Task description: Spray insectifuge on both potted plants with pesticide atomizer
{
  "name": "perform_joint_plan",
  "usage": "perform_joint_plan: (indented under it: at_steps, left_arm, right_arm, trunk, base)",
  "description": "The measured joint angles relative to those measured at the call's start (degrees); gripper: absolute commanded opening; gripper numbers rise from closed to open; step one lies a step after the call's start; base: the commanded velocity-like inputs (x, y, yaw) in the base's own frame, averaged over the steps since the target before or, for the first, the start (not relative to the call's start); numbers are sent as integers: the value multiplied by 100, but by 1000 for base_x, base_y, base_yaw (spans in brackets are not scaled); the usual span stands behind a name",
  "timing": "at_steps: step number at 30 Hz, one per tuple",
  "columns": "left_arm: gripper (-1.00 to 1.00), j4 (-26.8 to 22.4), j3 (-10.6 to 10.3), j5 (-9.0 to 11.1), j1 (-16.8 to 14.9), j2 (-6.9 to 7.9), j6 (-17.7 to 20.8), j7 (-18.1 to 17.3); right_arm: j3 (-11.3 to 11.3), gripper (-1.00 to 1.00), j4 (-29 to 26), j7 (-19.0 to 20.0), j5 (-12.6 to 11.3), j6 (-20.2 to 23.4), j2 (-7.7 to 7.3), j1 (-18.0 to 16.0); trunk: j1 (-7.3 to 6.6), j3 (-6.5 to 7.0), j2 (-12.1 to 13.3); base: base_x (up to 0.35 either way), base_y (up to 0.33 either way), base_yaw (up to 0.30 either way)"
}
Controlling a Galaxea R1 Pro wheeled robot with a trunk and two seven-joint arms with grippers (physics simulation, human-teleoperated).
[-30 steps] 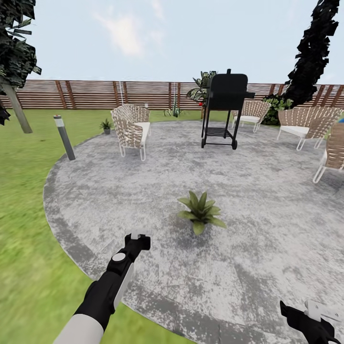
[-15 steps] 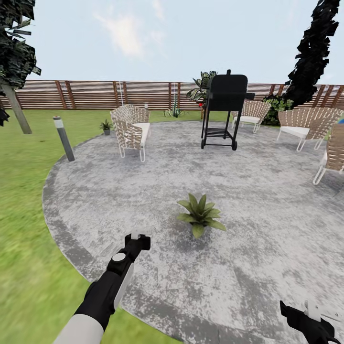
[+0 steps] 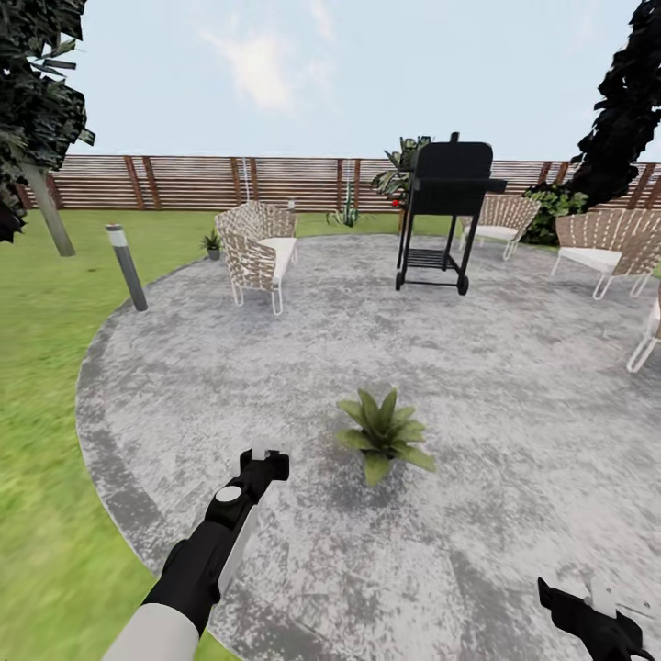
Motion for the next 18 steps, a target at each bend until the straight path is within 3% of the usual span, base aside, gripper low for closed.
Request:
perform_joint_plan:
  at_steps: [7,18]
  left_arm:
    - [-100,0,0,-1,1,0,1,0]
    - [-100,2,-1,0,1,-1,-4,0]
  right_arm:
    - [0,100,-1,0,0,1,0,0]
    - [-1,100,-2,0,0,1,0,1]
  trunk:
    - [1,0,0]
    - [1,0,0]
  base:
    - [217,-284,235]
    - [146,-325,20]
